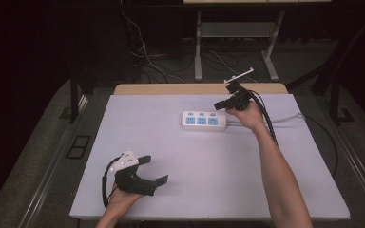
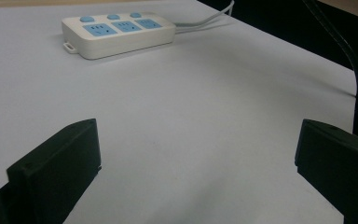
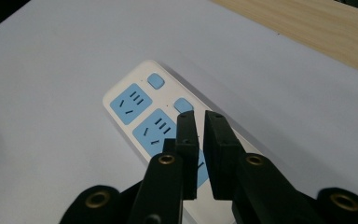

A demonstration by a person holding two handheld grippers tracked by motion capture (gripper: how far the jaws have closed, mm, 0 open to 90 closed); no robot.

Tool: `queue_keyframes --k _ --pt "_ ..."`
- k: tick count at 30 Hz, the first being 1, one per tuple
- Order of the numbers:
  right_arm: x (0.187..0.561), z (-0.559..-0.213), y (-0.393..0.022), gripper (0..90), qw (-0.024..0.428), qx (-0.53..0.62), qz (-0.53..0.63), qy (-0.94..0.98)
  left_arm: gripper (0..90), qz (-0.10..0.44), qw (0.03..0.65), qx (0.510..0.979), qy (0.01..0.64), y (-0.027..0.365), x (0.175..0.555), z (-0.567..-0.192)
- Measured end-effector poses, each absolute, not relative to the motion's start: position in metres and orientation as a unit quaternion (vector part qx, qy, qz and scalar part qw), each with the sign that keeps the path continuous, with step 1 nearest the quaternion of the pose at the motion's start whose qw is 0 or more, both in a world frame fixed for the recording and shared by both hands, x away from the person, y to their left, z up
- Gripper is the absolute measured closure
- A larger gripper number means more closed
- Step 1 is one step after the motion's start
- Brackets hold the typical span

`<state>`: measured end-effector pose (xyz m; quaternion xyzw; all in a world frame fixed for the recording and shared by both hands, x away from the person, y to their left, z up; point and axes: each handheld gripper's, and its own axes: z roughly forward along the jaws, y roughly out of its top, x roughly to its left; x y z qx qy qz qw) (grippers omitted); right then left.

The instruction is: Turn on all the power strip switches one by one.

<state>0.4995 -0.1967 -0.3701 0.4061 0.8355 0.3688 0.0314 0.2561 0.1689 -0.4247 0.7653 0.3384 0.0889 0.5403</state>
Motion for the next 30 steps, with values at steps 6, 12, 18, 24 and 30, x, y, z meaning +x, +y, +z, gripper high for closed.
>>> queue_keyframes --k 6,12,18,24,30 --pt "0.504 -0.373 -0.202 89.7 0.03 0.417 0.387 0.822 0.0 0.089 0.54 0.765 0.338 0.169 0.256 -0.425" --pt "0.507 -0.376 -0.205 89.8 0.034 0.422 0.395 0.815 0.0 0.089 0.54 0.765 0.339 0.169 0.257 -0.425" --pt "0.511 -0.382 -0.206 89.8 0.026 0.428 0.401 0.81 0.0 0.089 0.54 0.766 0.338 0.169 0.257 -0.425" --pt "0.513 -0.387 -0.205 89.8 0.021 0.429 0.402 0.809 0.0 0.09 0.54 0.766 0.338 0.169 0.257 -0.425" --pt "0.516 -0.398 -0.201 89.8 0.01 0.435 0.4 0.806 0.0 0.09 0.54 0.765 0.338 0.169 0.257 -0.425"
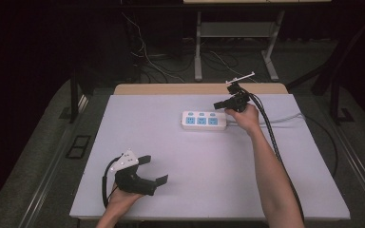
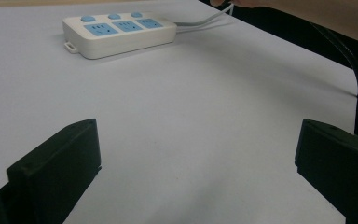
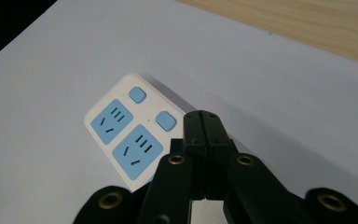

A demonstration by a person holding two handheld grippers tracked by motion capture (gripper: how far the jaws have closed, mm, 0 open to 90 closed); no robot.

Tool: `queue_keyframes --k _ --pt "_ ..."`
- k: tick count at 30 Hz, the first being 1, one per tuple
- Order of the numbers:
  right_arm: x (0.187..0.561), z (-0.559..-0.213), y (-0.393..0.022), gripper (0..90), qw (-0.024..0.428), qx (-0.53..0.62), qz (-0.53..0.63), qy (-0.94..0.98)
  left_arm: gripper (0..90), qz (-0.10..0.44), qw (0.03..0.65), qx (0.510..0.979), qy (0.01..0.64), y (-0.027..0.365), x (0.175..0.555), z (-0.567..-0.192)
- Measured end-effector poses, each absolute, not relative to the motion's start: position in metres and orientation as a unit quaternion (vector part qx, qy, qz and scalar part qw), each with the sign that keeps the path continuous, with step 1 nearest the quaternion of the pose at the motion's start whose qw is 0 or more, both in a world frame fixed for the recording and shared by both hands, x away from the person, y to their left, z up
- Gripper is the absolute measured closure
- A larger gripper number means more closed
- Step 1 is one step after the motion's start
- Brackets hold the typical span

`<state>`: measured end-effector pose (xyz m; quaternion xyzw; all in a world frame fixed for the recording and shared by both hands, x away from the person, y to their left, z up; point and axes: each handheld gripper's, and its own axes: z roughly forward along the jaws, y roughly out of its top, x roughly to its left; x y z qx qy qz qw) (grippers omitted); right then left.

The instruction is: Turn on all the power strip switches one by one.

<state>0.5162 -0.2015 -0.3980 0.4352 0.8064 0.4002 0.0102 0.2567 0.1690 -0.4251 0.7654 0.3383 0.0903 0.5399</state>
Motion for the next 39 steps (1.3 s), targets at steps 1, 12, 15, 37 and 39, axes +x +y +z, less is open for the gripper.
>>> queue_keyframes --k 1,12,15,37,39 --pt "0.516 -0.398 -0.201 89.8 0.01 0.435 0.4 0.806 0.0 0.091 0.54 0.765 0.338 0.169 0.257 -0.425" --pt "0.517 -0.416 -0.192 89.8 0.009 0.433 0.379 0.818 0.0 0.091 0.542 0.764 0.337 0.17 0.256 -0.425" --pt "0.517 -0.419 -0.194 89.8 0.009 0.437 0.378 0.816 0.0 0.092 0.542 0.764 0.337 0.17 0.256 -0.425" --pt "0.517 -0.425 -0.194 89.7 0.005 0.442 0.398 0.804 0.0 0.089 0.54 0.766 0.336 0.168 0.256 -0.425" --pt "0.517 -0.425 -0.194 89.7 0.006 0.441 0.397 0.805 0.0 0.089 0.539 0.767 0.335 0.168 0.256 -0.425"
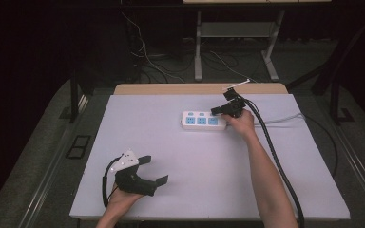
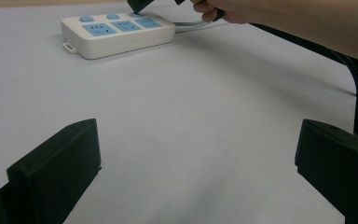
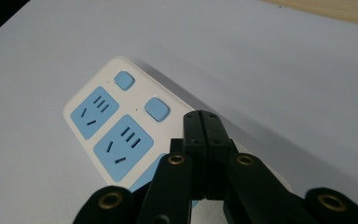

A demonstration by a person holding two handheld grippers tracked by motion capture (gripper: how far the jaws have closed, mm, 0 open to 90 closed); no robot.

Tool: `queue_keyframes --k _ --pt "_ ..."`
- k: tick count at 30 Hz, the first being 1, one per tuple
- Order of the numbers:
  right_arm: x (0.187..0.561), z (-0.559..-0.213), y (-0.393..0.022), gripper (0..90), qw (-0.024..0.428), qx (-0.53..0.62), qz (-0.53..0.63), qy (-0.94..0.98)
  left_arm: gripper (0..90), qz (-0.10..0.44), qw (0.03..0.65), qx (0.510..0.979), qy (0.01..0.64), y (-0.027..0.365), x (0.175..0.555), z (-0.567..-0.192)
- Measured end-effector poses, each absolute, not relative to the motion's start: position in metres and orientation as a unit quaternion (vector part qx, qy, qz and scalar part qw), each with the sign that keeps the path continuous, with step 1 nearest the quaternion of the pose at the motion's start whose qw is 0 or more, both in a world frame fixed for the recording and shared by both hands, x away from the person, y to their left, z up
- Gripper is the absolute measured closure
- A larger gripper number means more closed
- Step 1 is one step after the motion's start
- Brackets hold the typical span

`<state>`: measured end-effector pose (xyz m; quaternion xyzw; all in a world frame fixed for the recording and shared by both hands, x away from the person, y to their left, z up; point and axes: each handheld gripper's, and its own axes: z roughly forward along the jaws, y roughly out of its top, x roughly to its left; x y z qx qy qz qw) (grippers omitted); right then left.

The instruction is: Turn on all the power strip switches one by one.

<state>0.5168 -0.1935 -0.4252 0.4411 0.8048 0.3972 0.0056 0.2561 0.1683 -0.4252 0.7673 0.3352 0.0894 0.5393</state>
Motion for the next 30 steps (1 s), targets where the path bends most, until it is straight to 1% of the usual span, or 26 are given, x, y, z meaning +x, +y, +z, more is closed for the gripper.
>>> queue_keyframes --k 13,22,30 --pt "0.5161 -0.428 -0.1947 90.0 0.007 0.436 0.402 0.805 0.0 0.088 0.538 0.768 0.335 0.1669 0.2556 -0.4258" --pt "0.5133 -0.428 -0.1917 90.0 0.024 0.432 0.396 0.81 0.0 0.088 0.537 0.769 0.335 0.1663 0.2543 -0.426" --pt "0.5123 -0.4329 -0.1966 90.0 0.012 0.438 0.418 0.796 0.0 0.089 0.536 0.769 0.336 0.1663 0.2536 -0.4264"
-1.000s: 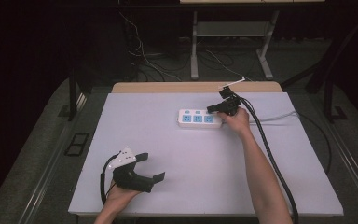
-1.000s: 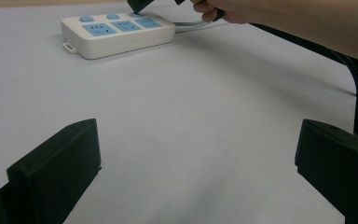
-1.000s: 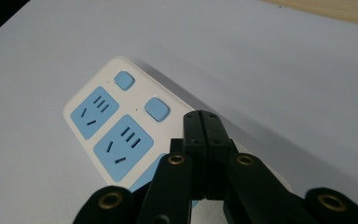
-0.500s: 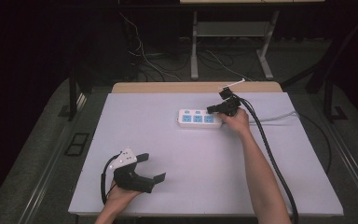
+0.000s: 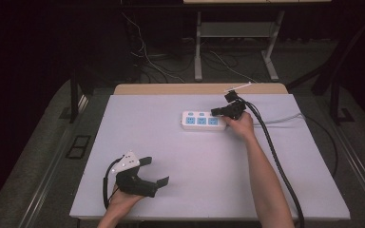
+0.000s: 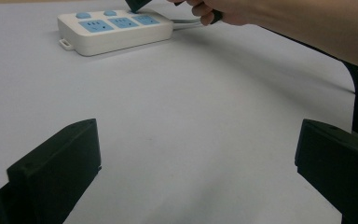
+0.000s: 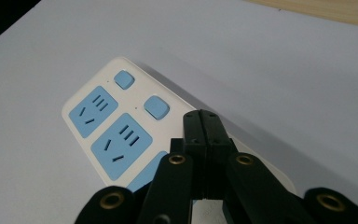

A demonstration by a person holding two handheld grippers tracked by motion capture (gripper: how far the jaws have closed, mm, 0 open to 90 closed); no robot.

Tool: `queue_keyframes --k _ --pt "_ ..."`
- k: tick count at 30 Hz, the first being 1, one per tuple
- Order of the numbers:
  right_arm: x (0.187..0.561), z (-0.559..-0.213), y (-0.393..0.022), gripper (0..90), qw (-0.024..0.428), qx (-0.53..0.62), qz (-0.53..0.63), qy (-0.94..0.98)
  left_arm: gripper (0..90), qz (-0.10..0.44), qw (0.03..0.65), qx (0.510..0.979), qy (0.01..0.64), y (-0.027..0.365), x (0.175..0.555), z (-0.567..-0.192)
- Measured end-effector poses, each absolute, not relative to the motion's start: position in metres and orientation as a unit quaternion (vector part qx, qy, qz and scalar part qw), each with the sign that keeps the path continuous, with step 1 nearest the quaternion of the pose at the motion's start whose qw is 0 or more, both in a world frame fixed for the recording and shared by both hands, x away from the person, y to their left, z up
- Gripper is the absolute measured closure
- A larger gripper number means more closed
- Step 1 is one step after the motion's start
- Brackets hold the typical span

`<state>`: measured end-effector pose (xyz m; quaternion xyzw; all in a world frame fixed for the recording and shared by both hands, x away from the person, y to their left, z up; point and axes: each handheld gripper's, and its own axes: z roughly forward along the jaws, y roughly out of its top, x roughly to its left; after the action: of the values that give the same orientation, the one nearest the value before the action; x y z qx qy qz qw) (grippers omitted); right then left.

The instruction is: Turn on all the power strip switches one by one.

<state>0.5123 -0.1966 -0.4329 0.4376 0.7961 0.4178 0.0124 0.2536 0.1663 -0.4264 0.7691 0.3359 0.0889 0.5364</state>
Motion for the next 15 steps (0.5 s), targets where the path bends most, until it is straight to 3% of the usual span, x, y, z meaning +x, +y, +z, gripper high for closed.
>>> queue_keyframes --k 15 --pt "0.5102 -0.4337 -0.1957 90.0 0.023 0.434 0.418 0.798 0.0 0.088 0.534 0.771 0.337 0.1654 0.2531 -0.4274"
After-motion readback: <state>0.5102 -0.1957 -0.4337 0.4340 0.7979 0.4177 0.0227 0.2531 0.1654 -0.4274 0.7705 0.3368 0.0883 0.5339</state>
